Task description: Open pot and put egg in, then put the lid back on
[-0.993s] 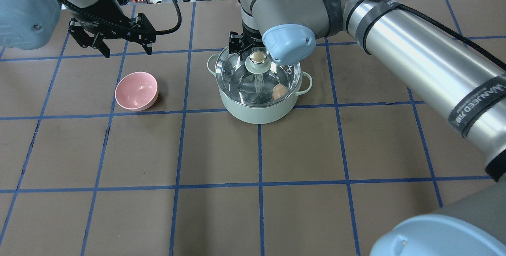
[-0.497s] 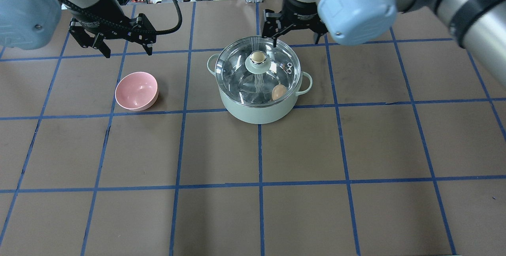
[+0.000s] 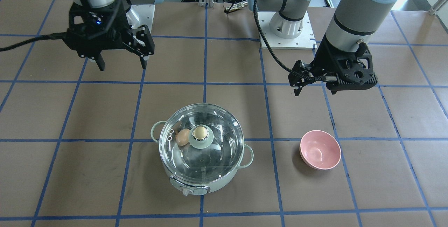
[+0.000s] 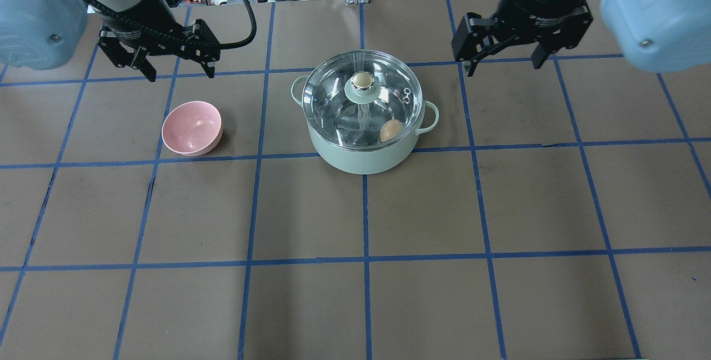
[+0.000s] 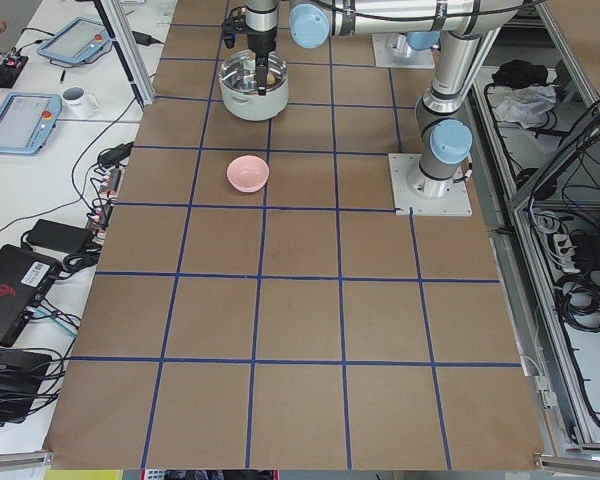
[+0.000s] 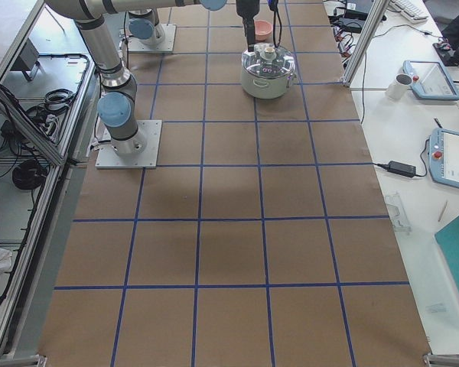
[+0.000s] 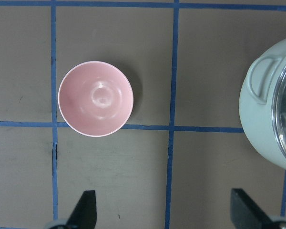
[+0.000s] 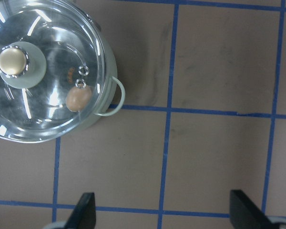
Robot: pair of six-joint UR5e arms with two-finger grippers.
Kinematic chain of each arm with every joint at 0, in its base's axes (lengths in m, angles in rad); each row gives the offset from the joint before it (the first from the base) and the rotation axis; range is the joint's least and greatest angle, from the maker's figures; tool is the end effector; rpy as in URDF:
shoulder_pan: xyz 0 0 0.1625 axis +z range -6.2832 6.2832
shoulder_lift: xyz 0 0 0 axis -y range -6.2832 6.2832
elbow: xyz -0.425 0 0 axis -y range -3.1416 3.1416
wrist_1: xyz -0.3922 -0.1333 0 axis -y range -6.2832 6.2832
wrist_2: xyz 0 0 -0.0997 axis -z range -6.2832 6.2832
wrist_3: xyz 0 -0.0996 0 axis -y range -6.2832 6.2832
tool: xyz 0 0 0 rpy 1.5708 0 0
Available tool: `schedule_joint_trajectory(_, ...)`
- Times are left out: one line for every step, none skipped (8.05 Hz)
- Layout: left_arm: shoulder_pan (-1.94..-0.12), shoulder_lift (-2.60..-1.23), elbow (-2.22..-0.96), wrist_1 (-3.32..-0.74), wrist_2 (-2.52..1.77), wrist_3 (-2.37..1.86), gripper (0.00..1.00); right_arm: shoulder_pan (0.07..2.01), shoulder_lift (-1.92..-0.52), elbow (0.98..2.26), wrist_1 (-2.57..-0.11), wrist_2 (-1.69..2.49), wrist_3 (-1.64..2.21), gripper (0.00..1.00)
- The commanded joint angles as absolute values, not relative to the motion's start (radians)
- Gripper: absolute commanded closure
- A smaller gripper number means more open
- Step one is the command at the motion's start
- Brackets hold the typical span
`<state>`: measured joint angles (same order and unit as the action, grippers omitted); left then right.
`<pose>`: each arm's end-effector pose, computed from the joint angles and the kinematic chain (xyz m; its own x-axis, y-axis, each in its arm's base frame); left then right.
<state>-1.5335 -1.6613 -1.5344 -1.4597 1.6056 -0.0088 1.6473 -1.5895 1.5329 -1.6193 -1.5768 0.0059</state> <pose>-0.1098 -0.5397 0.4709 -0.9983 -0.0480 -0.0342 -0.0460 0.9973 -0.0573 0.1700 -0.4816 0.5210 -0.9975 -0.0699 0.0054 -0.0701 0.9920 -0.1049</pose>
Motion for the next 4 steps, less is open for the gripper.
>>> schedule_joint_trajectory(-1.534,-1.660,-1.534,-1.459,1.606,-0.009,0.00,1.586,-1.652,1.540,-1.517,-1.575,-0.051,0.00)
schedule_joint_trajectory(-1.534,-1.660,-1.534,-1.459,1.605,-0.009,0.00,1.586,-1.654,1.540,-1.522,-1.575,-0.049,0.00)
schedule_joint_trajectory(-1.534,-1.658,-1.534,-1.459,1.606,-0.009,0.00,1.586,-1.654,1.540,-1.528,-1.575,-0.052,0.00)
schedule_joint_trajectory(-1.534,-1.660,-1.534,-1.459,1.606,-0.009,0.00,1.586,-1.654,1.540,-1.528,-1.575,-0.052,0.00)
